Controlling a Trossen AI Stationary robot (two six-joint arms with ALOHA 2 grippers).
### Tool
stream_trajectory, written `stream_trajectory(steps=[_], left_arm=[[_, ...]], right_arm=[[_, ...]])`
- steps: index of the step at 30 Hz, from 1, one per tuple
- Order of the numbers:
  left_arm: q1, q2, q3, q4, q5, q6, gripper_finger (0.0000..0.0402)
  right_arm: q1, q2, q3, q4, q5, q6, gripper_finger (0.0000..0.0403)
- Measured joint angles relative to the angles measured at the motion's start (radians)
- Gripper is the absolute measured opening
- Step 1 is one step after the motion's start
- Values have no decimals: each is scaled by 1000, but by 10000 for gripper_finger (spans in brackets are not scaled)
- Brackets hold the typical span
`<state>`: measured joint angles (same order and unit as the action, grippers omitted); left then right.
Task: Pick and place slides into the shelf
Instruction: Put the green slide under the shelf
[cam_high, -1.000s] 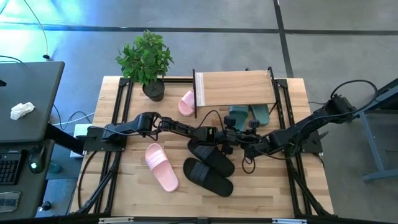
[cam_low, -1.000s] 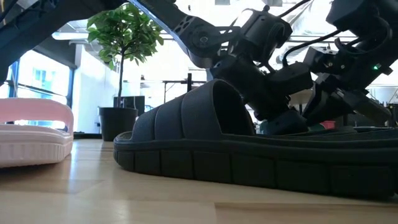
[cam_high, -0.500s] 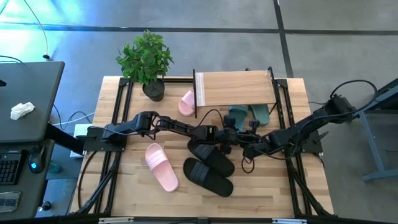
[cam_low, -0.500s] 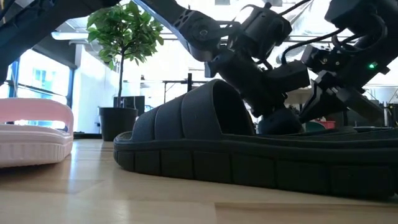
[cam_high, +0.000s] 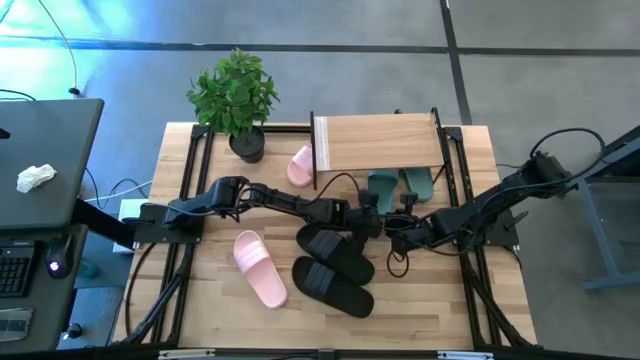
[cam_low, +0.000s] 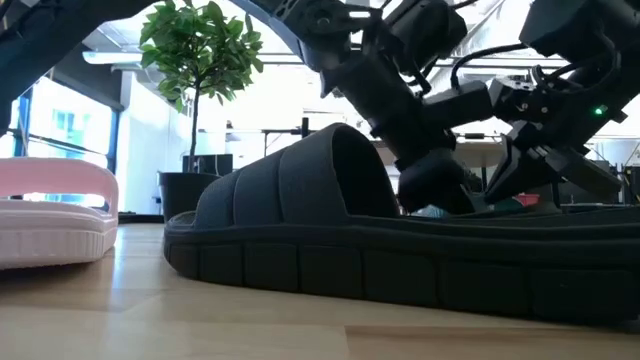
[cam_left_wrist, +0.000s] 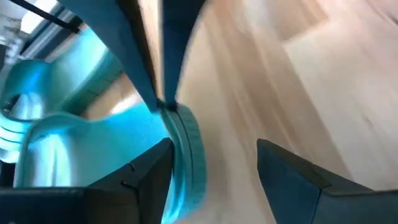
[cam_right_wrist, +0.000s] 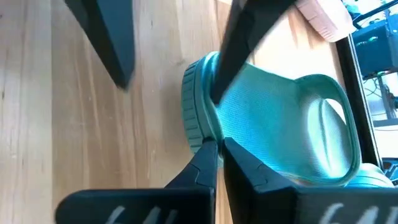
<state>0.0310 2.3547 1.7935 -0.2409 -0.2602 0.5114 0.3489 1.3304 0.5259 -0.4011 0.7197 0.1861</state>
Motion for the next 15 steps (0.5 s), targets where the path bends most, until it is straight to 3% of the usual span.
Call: stream_trajectory(steps=[6, 10, 15], left_arm=[[-7, -45, -2, -122, 39, -38, 218], [-6, -77, -2, -186, 66, -48, 205], [-12, -103, -3, -249, 98, -50, 182]], right_arm=[[-2, 0, 16, -136, -3, 91, 1], [-1, -1, 48, -289, 1, 228, 1], [-7, -1, 80, -332, 12, 262, 1]])
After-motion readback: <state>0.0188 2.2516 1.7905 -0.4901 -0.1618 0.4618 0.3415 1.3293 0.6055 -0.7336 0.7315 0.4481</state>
